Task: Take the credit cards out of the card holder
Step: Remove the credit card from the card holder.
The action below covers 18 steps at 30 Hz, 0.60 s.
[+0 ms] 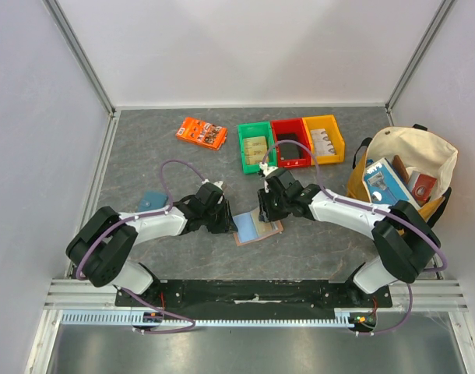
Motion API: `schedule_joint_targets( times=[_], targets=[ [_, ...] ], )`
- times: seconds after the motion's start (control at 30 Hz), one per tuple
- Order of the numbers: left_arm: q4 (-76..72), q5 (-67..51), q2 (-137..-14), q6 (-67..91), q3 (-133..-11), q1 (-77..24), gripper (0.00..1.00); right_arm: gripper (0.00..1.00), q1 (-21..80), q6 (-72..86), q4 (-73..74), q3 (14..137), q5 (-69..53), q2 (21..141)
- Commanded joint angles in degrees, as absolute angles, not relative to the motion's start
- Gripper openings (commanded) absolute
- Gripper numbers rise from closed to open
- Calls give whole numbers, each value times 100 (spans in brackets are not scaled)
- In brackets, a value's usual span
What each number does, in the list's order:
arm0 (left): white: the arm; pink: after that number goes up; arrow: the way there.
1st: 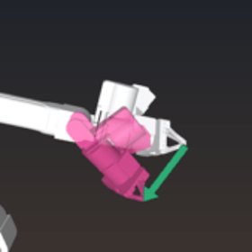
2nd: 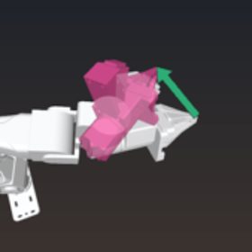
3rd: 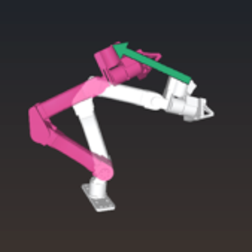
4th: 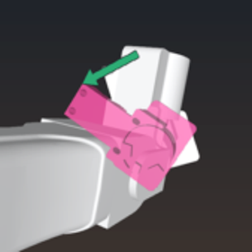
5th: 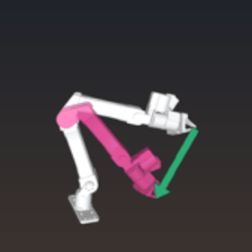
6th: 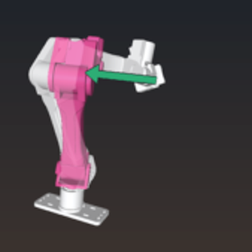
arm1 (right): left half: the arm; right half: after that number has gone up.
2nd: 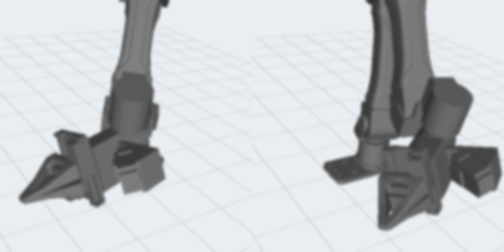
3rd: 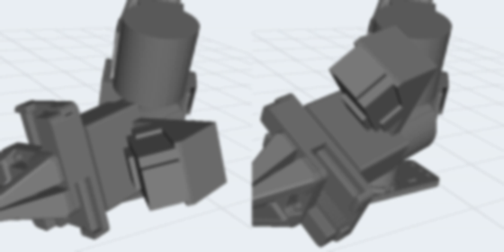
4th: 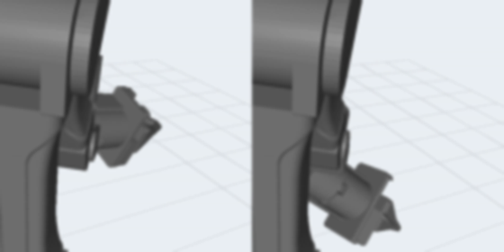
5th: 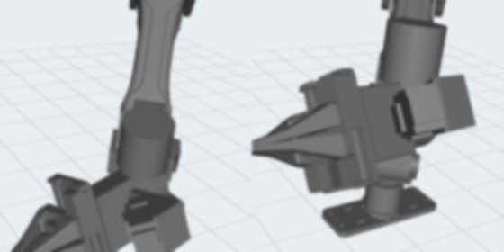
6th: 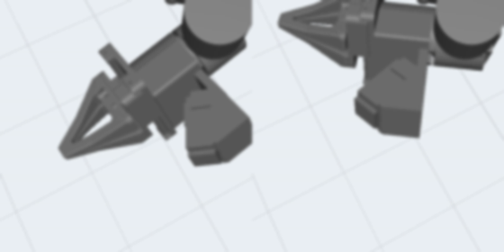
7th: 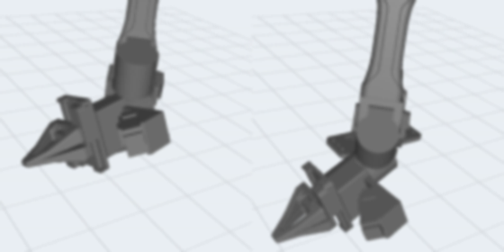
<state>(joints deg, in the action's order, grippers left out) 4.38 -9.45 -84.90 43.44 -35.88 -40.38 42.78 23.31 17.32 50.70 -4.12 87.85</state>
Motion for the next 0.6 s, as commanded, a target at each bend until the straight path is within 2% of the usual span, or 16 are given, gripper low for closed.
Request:
schedule_joint_targets(
  times=[0.0, 0.27, 0.43, 0.57],
  targets=[
    [466, -826, -8561, 4289, -3401, -4122, 29, 42, 4342, 2347, 1670, 5379, -923, 8604],
    [466, -826, -8499, 4315, -3384, -4131, 29, 49, 4473, 2259, 1802, 5493, -940, 8622],
    [431, -782, -8359, 4421, -3296, -4122, 29, 56, 4693, 2022, 1644, 5686, -1703, 8736],
    [413, -642, -8122, 4579, -3182, -4140, 29, 59, 4772, 1943, 1503, 5713, -2188, 8964]
  ],
)
